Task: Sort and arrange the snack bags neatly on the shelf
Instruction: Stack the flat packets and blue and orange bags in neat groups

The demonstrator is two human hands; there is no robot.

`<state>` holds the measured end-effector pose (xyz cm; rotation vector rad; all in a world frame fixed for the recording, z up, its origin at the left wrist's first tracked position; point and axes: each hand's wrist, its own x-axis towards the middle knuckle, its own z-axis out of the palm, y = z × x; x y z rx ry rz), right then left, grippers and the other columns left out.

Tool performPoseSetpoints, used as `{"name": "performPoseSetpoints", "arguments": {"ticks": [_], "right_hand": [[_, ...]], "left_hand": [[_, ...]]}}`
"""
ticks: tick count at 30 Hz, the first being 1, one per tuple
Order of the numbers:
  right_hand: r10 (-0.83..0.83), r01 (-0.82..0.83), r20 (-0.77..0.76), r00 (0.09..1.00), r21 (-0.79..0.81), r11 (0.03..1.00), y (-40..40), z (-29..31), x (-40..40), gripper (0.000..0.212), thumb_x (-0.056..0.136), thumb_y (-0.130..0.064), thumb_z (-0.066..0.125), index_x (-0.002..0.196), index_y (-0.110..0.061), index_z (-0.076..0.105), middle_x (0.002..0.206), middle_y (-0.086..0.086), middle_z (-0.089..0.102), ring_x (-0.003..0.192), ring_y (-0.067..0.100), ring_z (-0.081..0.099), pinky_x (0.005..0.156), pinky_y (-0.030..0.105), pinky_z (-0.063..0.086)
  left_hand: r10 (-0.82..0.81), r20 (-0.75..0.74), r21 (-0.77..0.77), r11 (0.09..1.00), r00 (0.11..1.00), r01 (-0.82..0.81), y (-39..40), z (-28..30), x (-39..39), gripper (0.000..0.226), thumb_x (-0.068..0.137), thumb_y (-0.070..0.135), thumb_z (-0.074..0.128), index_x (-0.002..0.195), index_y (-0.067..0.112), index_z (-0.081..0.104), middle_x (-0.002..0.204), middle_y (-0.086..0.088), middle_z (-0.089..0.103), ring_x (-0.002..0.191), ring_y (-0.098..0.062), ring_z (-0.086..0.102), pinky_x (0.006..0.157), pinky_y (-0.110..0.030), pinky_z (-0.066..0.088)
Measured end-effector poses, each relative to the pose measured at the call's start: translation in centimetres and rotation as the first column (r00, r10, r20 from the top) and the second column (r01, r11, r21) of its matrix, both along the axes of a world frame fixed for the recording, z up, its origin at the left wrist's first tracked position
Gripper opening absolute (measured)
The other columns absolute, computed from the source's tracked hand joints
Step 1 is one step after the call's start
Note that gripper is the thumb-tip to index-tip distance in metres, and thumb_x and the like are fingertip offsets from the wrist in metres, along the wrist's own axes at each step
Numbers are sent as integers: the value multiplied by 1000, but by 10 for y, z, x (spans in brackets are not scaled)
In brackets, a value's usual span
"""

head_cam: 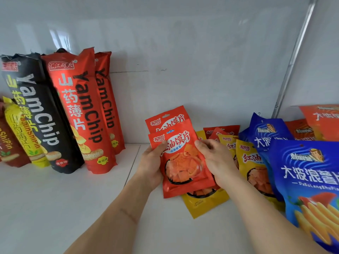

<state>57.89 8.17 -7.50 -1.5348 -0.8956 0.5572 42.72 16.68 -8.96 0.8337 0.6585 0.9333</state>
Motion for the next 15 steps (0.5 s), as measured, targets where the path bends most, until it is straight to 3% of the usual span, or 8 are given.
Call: {"name": "performPoseSetpoints", "arguments": {"ticks": [2,4,6,9,15], "right_hand": [[-40,52,242,969,-44,998,-2,-2,6,32,97,-49,52,110,-23,64,107,-10,67,93,5,61,69,16,43],[-47,116,528,848,-99,988,-5,-6,16,37,100,-48,45,120,-22,62,116,-7,63,100,6,56,75,18,41],[-31,199,703,711,-159,967,-6,-8,25,39,102,-45,41,127,-21,59,124,-3,62,107,13,58,85,28,46],[15,341,815,580,-259,904,-5,-8,34,41,103,-44,36,134,-23,54,132,0,60,122,22,54,101,41,40],[93,417,828,553,-371,830,2,-3,53,44,104,-45,31,137,-25,51,138,0,57,128,23,50,104,44,38]], "left_hand": [[70,-21,27,997,997,-69,6,-3,-3,33,94,21,66,124,7,64,109,-14,75,100,-35,73,91,-53,56],[127,-42,45,991,991,-125,15,-5,-5,31,94,22,67,121,7,66,104,-12,77,94,-33,74,87,-51,58],[164,-51,42,986,985,-162,23,-6,-6,26,94,24,67,117,11,66,100,-10,78,89,-30,76,83,-50,59],[191,-67,33,981,979,-189,27,-9,-3,25,95,27,68,117,15,66,98,-7,78,87,-29,76,84,-53,59],[201,-81,44,979,976,-198,33,-11,-1,26,94,28,68,117,16,66,98,-6,78,87,-29,76,85,-55,58]]}}
